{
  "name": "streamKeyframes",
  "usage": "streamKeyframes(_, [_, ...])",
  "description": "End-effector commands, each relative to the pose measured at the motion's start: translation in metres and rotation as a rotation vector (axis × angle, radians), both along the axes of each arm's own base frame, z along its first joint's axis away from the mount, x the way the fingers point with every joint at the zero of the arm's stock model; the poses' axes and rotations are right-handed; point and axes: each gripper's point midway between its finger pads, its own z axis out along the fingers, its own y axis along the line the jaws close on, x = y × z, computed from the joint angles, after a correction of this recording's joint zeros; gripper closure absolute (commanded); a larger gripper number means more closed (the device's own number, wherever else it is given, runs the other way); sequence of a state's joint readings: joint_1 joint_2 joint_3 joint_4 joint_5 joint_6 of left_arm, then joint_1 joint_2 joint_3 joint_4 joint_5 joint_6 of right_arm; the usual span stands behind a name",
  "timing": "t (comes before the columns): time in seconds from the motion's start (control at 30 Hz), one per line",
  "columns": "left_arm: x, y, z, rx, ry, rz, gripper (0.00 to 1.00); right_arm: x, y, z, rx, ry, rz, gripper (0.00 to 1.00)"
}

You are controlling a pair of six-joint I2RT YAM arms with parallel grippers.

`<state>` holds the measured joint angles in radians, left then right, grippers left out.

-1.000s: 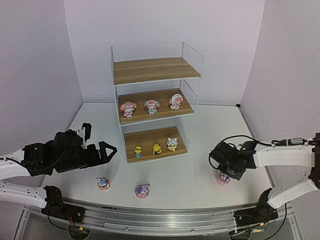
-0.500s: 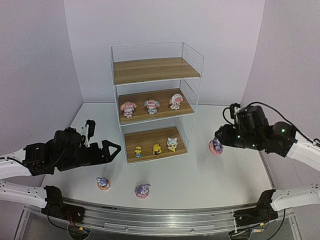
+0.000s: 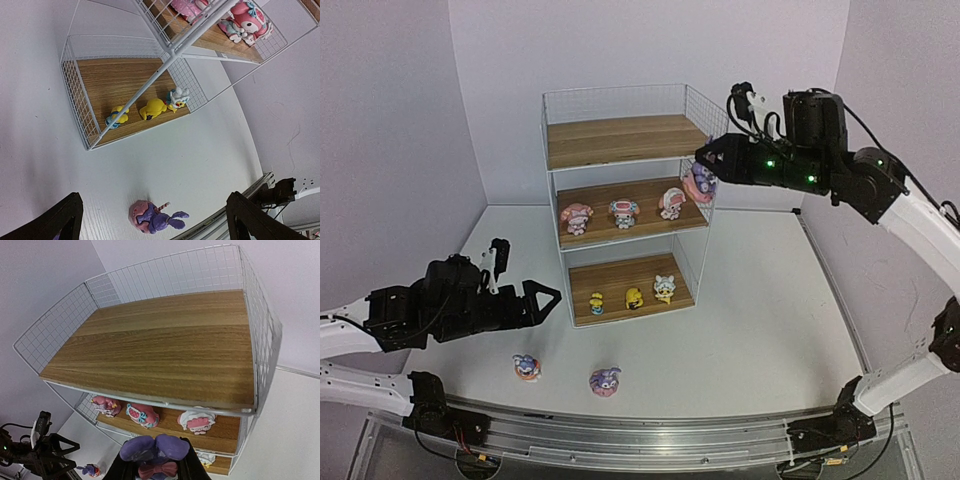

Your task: Place and organize the plastic toys onto the shelf

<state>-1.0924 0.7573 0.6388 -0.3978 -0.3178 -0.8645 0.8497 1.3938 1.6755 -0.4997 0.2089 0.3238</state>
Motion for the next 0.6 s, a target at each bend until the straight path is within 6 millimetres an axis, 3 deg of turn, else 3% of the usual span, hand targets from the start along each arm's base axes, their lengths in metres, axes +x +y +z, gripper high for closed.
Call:
streamKeyframes(0.0, [0.002, 0.005, 0.012, -0.021, -0.019, 0.026, 0.0, 0.01, 0.008, 0.046, 0.017, -0.117, -0.001, 1.0])
streamKeyframes(0.27, [0.004, 0.007, 0.01, -0.003, -0.013, 0.042, 0.0, 0.036, 0.007, 0.085, 0.03, -0.21, -0.121, 1.0])
streamKeyframes(0.4, [0.005, 0.007, 0.007, 0.007, -0.007, 0.053, 0.0, 0.055, 0.0, 0.088, 0.013, -0.226, -0.233, 1.0])
streamKeyframes(0.57, [0.006, 0.008, 0.006, 0.014, -0.008, 0.061, 0.0, 0.071, 0.011, 0.086, -0.007, -0.236, -0.265, 1.0])
